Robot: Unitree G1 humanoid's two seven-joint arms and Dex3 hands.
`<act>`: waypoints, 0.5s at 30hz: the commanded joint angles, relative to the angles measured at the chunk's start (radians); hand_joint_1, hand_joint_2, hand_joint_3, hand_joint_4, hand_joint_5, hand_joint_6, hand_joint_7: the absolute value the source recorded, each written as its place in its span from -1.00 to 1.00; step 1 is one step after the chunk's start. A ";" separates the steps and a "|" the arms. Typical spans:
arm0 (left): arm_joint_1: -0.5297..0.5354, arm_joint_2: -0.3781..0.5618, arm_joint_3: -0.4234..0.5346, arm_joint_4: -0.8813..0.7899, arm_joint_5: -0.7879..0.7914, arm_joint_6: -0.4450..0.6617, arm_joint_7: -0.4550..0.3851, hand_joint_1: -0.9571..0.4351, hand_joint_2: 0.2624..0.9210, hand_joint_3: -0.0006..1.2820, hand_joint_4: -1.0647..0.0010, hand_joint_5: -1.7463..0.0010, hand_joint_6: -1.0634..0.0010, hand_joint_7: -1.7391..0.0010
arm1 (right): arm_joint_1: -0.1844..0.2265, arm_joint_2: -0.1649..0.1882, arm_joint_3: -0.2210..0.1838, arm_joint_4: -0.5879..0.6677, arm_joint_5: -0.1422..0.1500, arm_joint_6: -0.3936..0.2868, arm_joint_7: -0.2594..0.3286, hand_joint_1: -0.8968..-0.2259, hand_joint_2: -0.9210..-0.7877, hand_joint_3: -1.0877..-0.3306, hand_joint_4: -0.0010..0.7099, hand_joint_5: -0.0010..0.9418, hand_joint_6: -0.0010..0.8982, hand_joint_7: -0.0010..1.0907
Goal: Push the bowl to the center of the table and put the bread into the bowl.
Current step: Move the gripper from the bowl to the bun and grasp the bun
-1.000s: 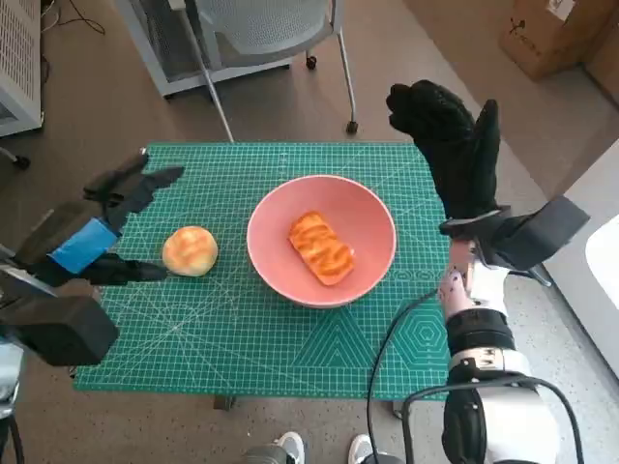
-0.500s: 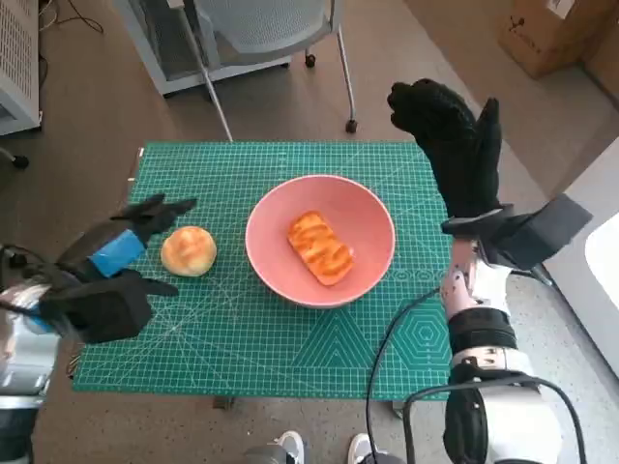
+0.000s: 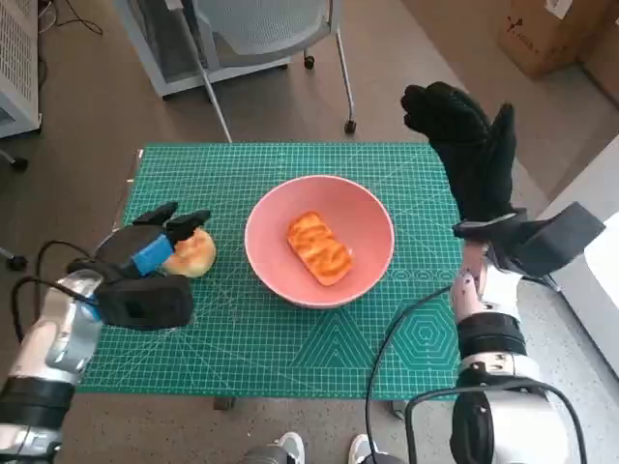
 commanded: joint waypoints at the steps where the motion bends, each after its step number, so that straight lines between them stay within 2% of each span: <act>1: -0.040 -0.021 -0.051 0.058 0.072 -0.004 0.070 0.01 0.41 -1.00 0.70 0.98 0.33 0.95 | 0.043 -0.016 0.004 -0.016 -0.008 0.003 -0.005 -0.05 -1.00 0.27 0.05 -0.99 0.13 -1.00; 6: -0.060 -0.041 -0.079 0.100 0.110 0.005 0.115 0.21 0.55 -0.98 0.43 0.97 0.11 0.95 | 0.060 -0.019 0.008 -0.037 -0.007 0.005 -0.007 -0.05 -1.00 0.27 0.05 -0.99 0.13 -1.00; 7: -0.065 -0.046 -0.085 0.110 0.121 0.009 0.131 0.27 0.64 -0.97 0.28 0.97 -0.01 0.94 | 0.064 -0.019 0.010 -0.042 -0.010 0.003 -0.011 -0.06 -1.00 0.27 0.05 -0.99 0.13 -1.00; 8: -0.068 -0.050 -0.090 0.116 0.129 0.012 0.142 0.31 0.77 -0.97 0.03 0.94 -0.19 0.91 | 0.068 -0.019 0.011 -0.046 -0.011 0.002 -0.013 -0.06 -1.00 0.27 0.05 -0.99 0.13 -1.00; 9: -0.070 -0.053 -0.094 0.121 0.136 0.014 0.158 0.33 0.82 -0.97 -0.06 0.93 -0.26 0.91 | 0.071 -0.020 0.013 -0.049 -0.012 0.002 -0.015 -0.06 -1.00 0.27 0.05 -0.99 0.13 -1.00; 10: -0.070 -0.054 -0.097 0.122 0.141 0.014 0.169 0.35 0.88 -0.91 -0.08 0.46 -0.21 0.43 | 0.073 -0.020 0.014 -0.053 -0.013 0.002 -0.016 -0.06 -1.00 0.27 0.05 -0.99 0.13 -1.00; 12: -0.067 -0.055 -0.096 0.123 0.143 0.011 0.188 0.36 0.94 -0.87 -0.13 0.04 -0.17 0.03 | 0.077 -0.021 0.017 -0.058 -0.013 0.004 -0.019 -0.06 -1.00 0.26 0.05 -0.99 0.13 -1.00; 13: -0.063 -0.055 -0.094 0.123 0.139 0.008 0.195 0.37 0.96 -0.87 -0.17 -0.11 -0.16 -0.10 | 0.078 -0.021 0.020 -0.061 -0.014 0.004 -0.022 -0.06 -1.00 0.26 0.05 -0.99 0.12 -1.00; 15: -0.057 -0.054 -0.091 0.121 0.132 0.004 0.204 0.37 0.97 -0.89 -0.23 -0.26 -0.22 -0.15 | 0.079 -0.021 0.023 -0.063 -0.015 0.006 -0.025 -0.06 -1.00 0.26 0.05 -0.99 0.12 -1.00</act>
